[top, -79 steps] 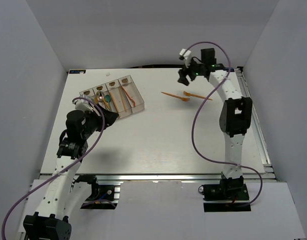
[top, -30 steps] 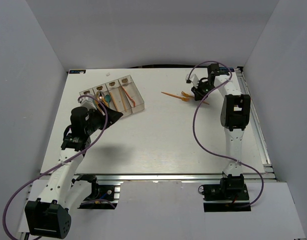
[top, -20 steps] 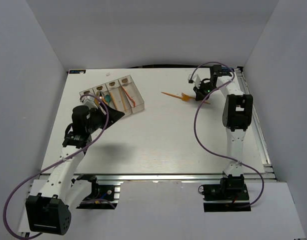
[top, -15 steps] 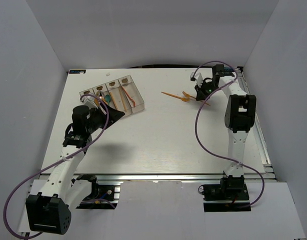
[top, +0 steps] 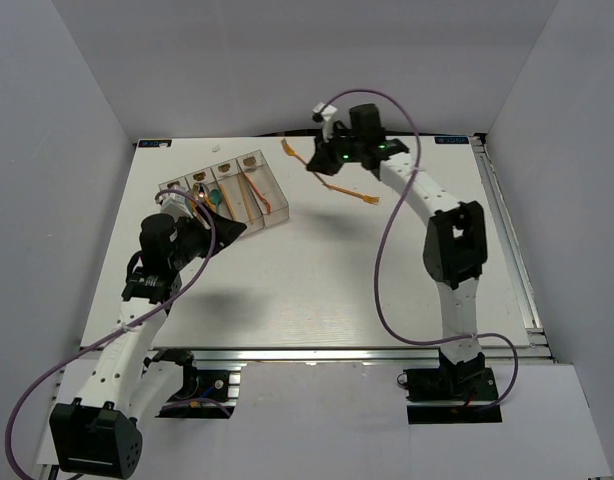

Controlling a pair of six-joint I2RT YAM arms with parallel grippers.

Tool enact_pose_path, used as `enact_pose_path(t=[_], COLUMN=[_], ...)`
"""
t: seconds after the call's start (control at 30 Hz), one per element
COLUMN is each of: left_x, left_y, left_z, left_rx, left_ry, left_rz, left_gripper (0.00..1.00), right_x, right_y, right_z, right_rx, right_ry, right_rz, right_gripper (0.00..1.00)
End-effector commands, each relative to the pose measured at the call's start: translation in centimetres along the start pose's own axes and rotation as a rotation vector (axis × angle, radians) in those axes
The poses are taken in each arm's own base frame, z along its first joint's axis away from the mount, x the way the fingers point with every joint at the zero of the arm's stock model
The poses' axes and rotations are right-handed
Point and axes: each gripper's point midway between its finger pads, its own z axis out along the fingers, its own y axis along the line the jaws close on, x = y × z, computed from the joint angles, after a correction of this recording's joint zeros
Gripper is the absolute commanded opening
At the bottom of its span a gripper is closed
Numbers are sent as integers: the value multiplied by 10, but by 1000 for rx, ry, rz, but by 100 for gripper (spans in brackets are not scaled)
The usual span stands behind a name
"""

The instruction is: Sort the eating utensils into containers

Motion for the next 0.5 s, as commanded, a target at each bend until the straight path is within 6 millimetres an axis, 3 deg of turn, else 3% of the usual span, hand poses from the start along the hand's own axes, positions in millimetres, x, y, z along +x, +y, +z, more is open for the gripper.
enact_pose_path(t=[0.0,0.03,0.07,0.1,0.23,0.33,0.47], left_x=[-4,-4,-2,-2,0,2,6], left_y=[-3,-2,-1,-1,2,6,11], left_z=[-9,-11,-13,-17,-28,-34,-38], left_rx=[-6,-11,-16,-17,-42,-65,-89], left_ry=[-24,-30,-27,-34,-51,-57,-51], left_rz=[33,38,36,41,51,55,53], left_gripper=[70,70,70,70,70,70,70], right_x=[-36,-45,-53,-72,-98,-103,-83], right_y=[-5,5,4,12,23,24,9], right_z=[51,66,81,92,125,146,164], right_rx=[105,97,97,91,112,168,263], right_ry=[-146,-169,-200,-262,-399,-469,-475], right_rz=[272,284,293,289,254,215,206], right_gripper=[0,0,0,0,0,0,0])
